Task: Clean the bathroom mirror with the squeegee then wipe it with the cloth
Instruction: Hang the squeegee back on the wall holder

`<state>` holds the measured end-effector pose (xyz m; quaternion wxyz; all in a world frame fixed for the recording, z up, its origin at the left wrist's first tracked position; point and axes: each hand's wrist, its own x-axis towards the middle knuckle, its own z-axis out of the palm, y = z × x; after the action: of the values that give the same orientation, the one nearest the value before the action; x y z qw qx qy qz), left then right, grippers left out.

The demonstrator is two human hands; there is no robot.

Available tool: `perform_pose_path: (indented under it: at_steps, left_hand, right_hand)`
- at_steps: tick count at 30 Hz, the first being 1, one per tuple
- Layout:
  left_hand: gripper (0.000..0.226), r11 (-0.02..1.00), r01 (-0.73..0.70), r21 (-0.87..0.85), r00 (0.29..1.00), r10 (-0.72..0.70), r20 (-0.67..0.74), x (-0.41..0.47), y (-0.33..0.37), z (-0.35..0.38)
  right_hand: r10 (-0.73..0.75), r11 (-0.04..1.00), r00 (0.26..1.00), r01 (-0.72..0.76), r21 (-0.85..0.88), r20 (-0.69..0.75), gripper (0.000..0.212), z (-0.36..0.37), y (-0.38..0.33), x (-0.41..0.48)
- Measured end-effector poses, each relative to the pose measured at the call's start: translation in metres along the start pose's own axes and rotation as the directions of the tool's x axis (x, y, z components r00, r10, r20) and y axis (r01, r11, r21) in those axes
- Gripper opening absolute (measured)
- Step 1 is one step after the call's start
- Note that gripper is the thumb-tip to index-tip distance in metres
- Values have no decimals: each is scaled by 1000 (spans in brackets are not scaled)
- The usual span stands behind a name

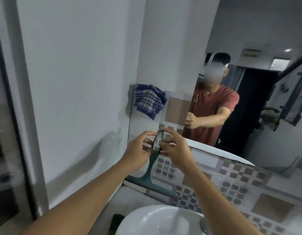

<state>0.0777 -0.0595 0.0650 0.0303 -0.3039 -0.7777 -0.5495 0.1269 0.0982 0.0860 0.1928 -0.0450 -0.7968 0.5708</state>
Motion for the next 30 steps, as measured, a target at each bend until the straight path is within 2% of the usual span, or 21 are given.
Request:
perform_pose_path:
  at_steps: [6, 12, 20, 30]
  left_hand:
    - [50, 1000, -22, 16, 999, 22, -31, 39, -36, 15]
    - [52, 999, -49, -3, 999, 49, 1, 66, -58, 26]
    - [61, 997, -66, 27, 998, 66, 7, 91, -81, 37]
    - [70, 992, -101, 70, 995, 100, 16, 95, -114, 51]
  right_hand:
    - [-5, 996, 996, -2, -86, -86, 46, 12, 34, 35]
    - [6, 982, 995, -24, -188, -97, 62, 9, 52, 56]
    - [30, 962, 992, -63, -266, -125, 67, 17, 60, 74]
    - [-4, 971, 989, -31, -238, -145, 68, 25, 99, 77]
